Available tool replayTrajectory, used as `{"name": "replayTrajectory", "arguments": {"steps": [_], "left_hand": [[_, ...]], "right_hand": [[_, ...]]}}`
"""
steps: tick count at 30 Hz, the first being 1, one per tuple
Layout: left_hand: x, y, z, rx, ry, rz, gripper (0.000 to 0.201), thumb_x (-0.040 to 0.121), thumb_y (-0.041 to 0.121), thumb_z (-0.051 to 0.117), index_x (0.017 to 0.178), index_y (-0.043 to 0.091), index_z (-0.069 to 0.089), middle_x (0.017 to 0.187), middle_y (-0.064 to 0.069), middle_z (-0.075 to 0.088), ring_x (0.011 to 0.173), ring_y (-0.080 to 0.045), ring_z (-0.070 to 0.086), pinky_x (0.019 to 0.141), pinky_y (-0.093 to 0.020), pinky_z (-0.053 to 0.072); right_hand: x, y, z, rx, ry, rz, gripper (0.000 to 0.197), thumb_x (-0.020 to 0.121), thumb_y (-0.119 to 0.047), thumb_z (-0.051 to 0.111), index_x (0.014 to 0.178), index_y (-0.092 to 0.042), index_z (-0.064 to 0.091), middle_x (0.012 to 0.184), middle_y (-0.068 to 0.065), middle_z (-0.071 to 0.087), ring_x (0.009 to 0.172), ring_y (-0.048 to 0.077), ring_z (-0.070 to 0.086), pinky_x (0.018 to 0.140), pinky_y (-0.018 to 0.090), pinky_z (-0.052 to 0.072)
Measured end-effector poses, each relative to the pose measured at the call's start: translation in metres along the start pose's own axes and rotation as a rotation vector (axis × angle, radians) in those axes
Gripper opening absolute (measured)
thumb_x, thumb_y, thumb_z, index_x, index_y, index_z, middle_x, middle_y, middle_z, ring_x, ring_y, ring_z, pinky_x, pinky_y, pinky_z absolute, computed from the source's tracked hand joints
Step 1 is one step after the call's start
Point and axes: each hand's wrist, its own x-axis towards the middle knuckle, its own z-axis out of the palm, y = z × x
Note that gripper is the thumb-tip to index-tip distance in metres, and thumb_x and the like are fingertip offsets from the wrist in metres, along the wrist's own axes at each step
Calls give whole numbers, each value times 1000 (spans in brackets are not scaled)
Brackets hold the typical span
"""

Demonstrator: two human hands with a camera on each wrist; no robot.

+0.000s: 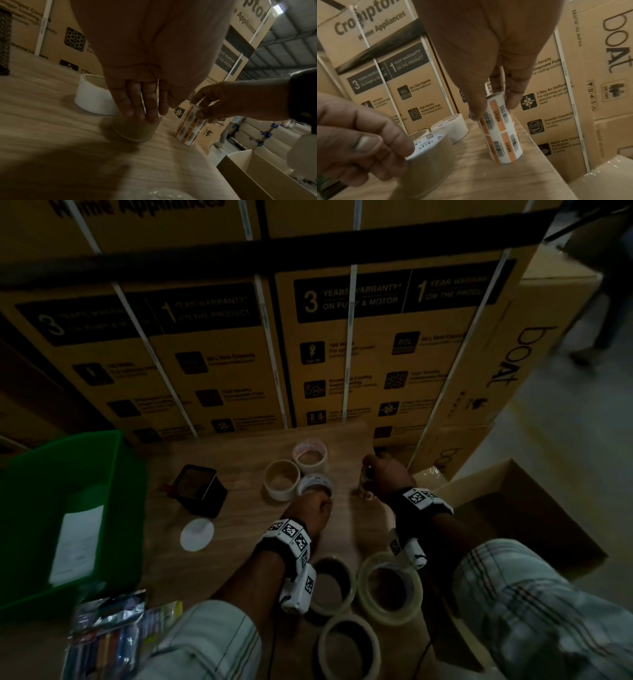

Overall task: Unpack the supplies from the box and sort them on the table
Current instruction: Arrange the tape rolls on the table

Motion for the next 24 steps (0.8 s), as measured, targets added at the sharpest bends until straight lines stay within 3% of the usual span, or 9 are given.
{"name": "replayTrajectory", "arguments": {"steps": [6, 9, 13, 19, 24], "left_hand": [[-5, -2, -3, -29, 9, 4, 31, 97, 30, 46, 123, 19, 60, 124, -9, 64, 110, -29, 61, 92, -34, 50], [-12, -5, -9, -30, 15, 34, 33, 97, 29, 48, 126, 20, 59, 131, -8, 61, 117, -27, 58, 96, -33, 48], [-28, -15, -19, -38, -1, 36, 36, 96, 24, 48, 132, 22, 54, 137, -8, 56, 126, -27, 53, 103, -33, 44], [-54, -41, -39, 10, 32, 50, 30, 95, 26, 48, 118, 15, 63, 123, -12, 64, 114, -31, 59, 96, -38, 48], [-81, -76, -57, 24, 78, 64, 29, 93, 25, 49, 111, 10, 65, 115, -16, 66, 106, -34, 62, 91, -39, 51]], "right_hand": [[-2, 1, -2, -12, -31, 18, 60, 79, -24, 71, 131, -17, 42, 130, 19, 45, 111, 39, 53, 91, 43, 50], [-10, -4, -6, -53, 45, 38, 67, 80, -30, 70, 137, -20, 36, 131, 19, 45, 117, 39, 47, 93, 46, 49], [-27, -19, -12, -79, 154, 26, 54, 84, -28, 65, 131, -17, 43, 128, 19, 49, 116, 37, 48, 88, 44, 51], [-67, -68, -12, -66, 148, -52, 34, 88, -25, 60, 121, -14, 54, 121, 15, 53, 105, 35, 56, 85, 40, 51], [-97, -129, 1, -88, 133, -125, 23, 88, -30, 56, 106, -17, 65, 110, 10, 68, 101, 29, 63, 82, 33, 47]]}}
